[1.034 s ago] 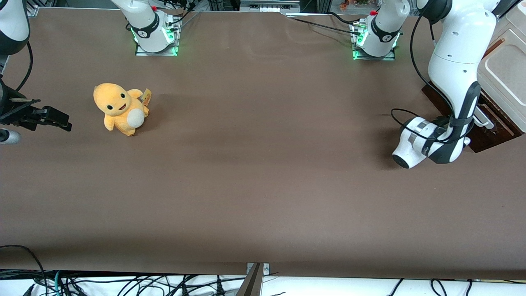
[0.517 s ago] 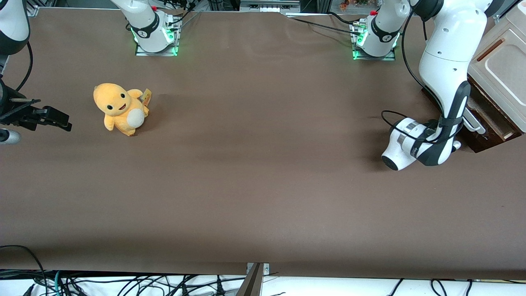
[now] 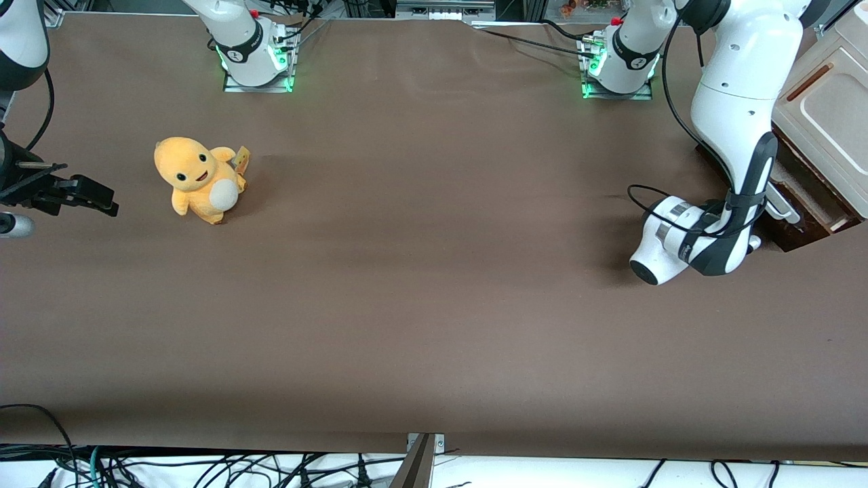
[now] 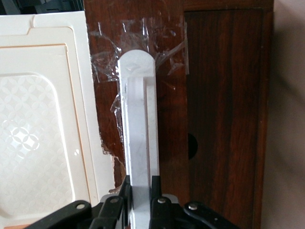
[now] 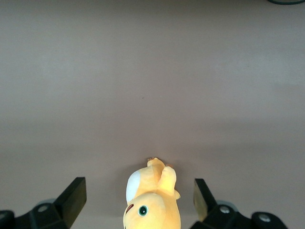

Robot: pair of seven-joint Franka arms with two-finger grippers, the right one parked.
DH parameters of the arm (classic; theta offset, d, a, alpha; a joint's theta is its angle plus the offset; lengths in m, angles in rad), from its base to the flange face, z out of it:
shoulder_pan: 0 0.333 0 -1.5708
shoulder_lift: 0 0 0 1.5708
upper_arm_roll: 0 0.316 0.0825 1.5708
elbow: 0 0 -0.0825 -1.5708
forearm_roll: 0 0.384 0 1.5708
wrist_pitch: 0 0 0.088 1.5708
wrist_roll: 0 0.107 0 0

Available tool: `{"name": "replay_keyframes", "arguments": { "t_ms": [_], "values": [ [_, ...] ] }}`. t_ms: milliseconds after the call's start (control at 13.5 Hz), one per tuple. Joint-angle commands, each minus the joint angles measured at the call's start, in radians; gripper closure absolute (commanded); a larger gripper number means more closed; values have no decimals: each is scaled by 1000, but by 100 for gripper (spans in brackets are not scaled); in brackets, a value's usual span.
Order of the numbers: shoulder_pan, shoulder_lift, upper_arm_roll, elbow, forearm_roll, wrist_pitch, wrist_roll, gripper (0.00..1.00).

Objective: Open lower drawer with left arm only
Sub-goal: 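Pull the gripped handle away from the cabinet, sliding the drawer out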

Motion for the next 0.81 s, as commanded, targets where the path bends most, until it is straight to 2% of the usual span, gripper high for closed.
{"name": "replay_keyframes", "arguments": {
  "t_ms": [0, 739],
  "values": [
    [-31, -3, 4, 34, -55, -54, 70, 96],
    [-60, 24, 4, 72, -56, -52, 73, 96]
  ]
}}
